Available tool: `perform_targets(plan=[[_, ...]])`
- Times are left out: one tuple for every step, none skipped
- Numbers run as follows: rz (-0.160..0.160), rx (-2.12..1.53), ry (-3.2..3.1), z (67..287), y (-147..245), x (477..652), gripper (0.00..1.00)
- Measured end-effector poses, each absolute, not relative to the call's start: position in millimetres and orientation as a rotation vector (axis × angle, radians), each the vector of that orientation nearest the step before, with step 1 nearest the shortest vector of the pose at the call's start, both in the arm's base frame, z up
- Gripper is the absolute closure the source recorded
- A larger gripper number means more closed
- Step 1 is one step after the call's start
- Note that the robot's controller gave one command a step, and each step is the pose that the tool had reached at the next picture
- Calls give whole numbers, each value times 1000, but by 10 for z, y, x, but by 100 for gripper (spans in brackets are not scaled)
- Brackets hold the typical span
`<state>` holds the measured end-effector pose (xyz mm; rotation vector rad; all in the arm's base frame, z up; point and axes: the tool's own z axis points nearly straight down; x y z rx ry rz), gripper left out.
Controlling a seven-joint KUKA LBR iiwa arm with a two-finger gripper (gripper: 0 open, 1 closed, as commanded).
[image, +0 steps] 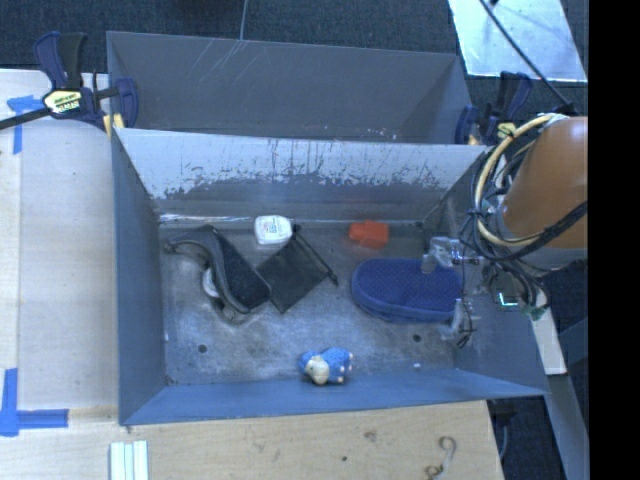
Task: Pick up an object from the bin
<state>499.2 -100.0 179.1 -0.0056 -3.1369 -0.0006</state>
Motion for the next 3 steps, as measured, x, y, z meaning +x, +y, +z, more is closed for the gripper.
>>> perform_targets(plan=[[1,-65,-3149,684,-964,5344,0],[3,-62,-3155,744,-966,5358,100],[5,256,-3143,2490,-1020,5419,100]])
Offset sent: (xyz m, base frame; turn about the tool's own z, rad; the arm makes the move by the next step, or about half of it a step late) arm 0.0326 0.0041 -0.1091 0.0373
